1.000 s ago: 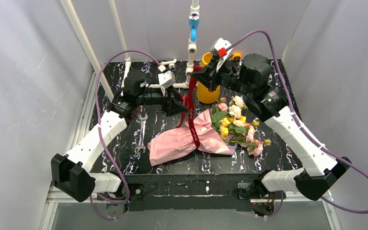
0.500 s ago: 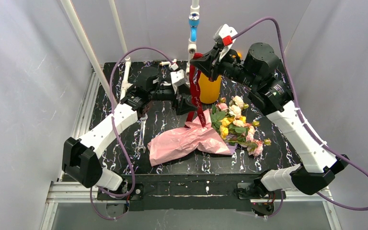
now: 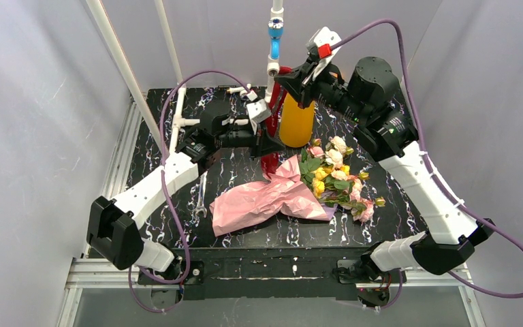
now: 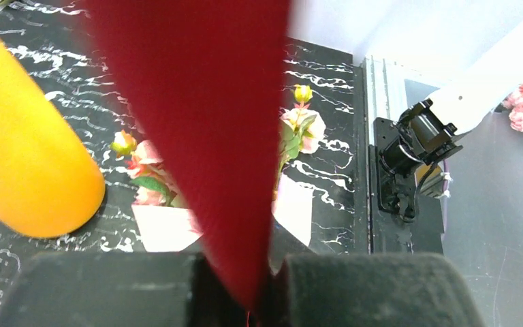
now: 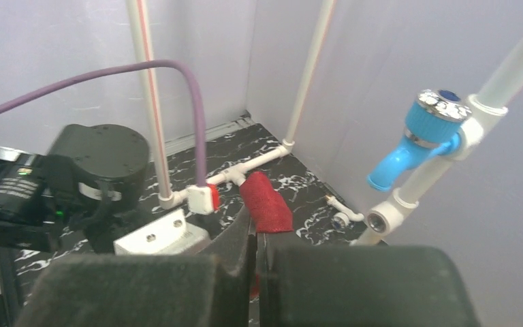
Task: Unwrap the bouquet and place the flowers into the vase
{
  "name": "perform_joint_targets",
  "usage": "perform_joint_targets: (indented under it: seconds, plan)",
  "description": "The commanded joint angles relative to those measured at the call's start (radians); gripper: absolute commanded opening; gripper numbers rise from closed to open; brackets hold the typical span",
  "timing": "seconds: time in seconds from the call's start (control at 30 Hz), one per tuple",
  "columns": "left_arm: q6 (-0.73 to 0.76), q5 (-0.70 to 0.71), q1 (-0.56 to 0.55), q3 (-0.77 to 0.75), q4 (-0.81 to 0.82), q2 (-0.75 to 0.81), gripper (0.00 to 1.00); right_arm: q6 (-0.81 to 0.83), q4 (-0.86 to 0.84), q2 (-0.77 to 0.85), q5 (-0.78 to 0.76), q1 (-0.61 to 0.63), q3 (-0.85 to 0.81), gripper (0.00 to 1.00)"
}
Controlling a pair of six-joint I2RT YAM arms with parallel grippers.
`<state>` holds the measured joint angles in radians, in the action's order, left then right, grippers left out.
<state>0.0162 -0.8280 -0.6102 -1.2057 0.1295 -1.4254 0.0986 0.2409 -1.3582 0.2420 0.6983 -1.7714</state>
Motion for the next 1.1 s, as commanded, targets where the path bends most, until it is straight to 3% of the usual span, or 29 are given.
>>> perform_joint_targets:
  seconds: [0.0,0.1,0.2,0.23,0.3,0.33,0.43,0.6,0.77,1.0,1.07]
  plan:
    - [-0.082,0.063,0.042,0.016,0.017,0.092,0.0,0.016,-0.007,0.047,-0.112,-0.028,0.014,0.01]
    - [-0.107,0.088,0.076,-0.001,-0.011,0.132,0.0,0.007,0.019,0.1,-0.167,-0.061,0.123,0.01]
    - [-0.047,0.122,0.08,-0.079,-0.159,0.135,0.0,-0.022,0.063,0.164,-0.153,-0.098,0.257,0.06]
    - [-0.036,0.124,0.081,-0.108,-0.208,0.132,0.0,-0.035,0.077,0.185,-0.136,-0.106,0.3,0.19]
    - [-0.023,0.134,0.082,-0.164,-0.289,0.12,0.0,-0.052,0.101,0.234,-0.08,-0.116,0.406,0.61]
    - [-0.022,0.141,0.082,-0.2,-0.325,0.112,0.0,-0.056,0.118,0.26,-0.054,-0.118,0.453,0.75]
    - [-0.001,0.174,0.082,-0.284,-0.436,0.08,0.0,-0.057,0.172,0.332,0.018,-0.117,0.569,0.93]
    - [0.063,0.146,0.082,-0.371,-0.551,0.054,0.0,-0.009,0.202,0.395,0.097,-0.117,0.648,0.98]
    - [-0.006,0.112,0.082,-0.392,-0.545,0.049,0.0,0.01,0.099,0.377,0.164,-0.113,0.615,0.98]
    - [-0.325,0.279,0.086,-0.399,-0.429,0.031,0.0,-0.102,-0.123,0.305,0.105,-0.07,0.584,0.98]
    - [-0.426,0.398,0.075,-0.405,-0.407,0.03,0.0,-0.122,-0.167,0.289,0.067,-0.05,0.581,0.98]
